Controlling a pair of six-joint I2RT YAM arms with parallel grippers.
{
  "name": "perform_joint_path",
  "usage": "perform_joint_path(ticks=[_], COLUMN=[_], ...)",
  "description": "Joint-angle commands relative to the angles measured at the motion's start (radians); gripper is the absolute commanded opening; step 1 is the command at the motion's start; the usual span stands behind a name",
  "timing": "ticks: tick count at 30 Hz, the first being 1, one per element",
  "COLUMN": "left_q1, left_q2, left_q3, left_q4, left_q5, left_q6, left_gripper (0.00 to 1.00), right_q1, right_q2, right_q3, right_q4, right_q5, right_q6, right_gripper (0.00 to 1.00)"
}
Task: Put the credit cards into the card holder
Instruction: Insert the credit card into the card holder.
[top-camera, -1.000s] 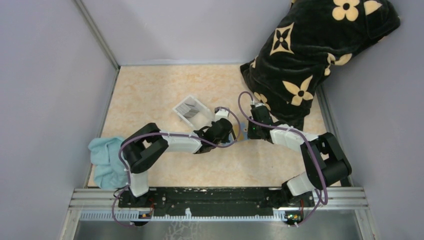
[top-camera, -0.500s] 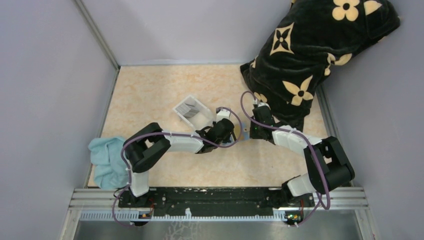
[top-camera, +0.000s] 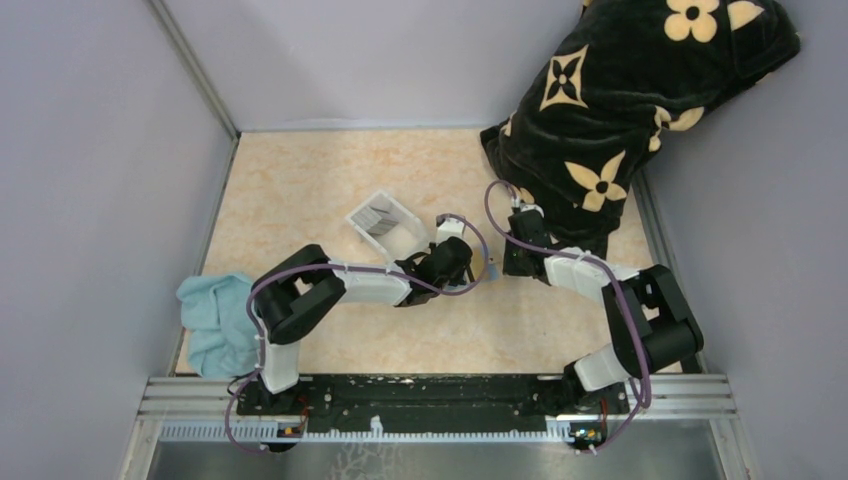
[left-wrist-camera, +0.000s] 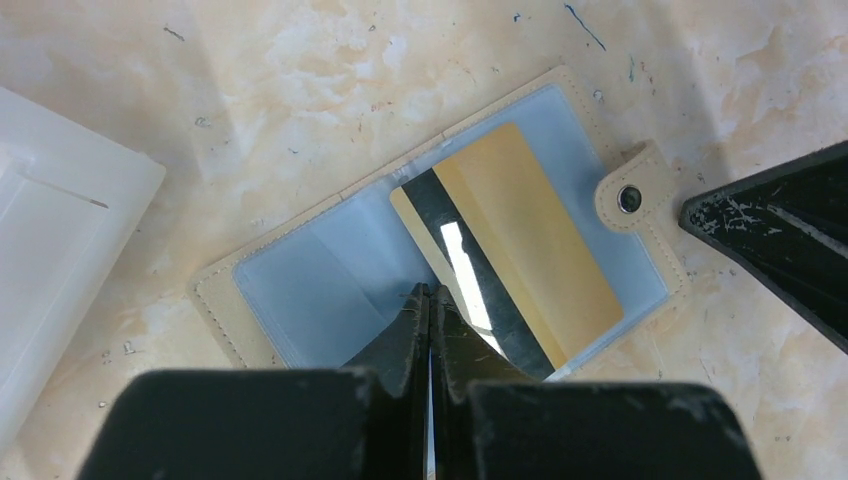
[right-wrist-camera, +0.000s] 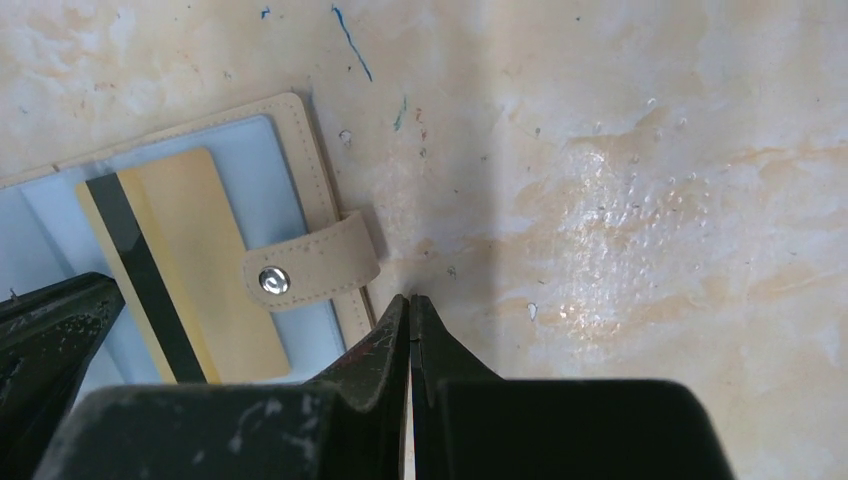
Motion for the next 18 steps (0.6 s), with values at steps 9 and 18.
perform_joint_path(ticks=[9, 18], left_q1=[-0.013, -0.014], left_q2=[0.033, 0.046], left_q3=[0.025, 0.06], left_q4=[0.015, 0.021], left_q5=[0.014, 0.032], left_q6=[-0.009, -0.012], left_gripper=[0.0, 0.0], right_q1=[-0.024, -0.024], right_q2=[0.059, 0.066], right_q3=[0.046, 0.045], right_q4=[0.066, 0.072], right_q5=[-0.011, -0.042], right_q6=[-0.012, -0.019], right_gripper=[0.0, 0.0])
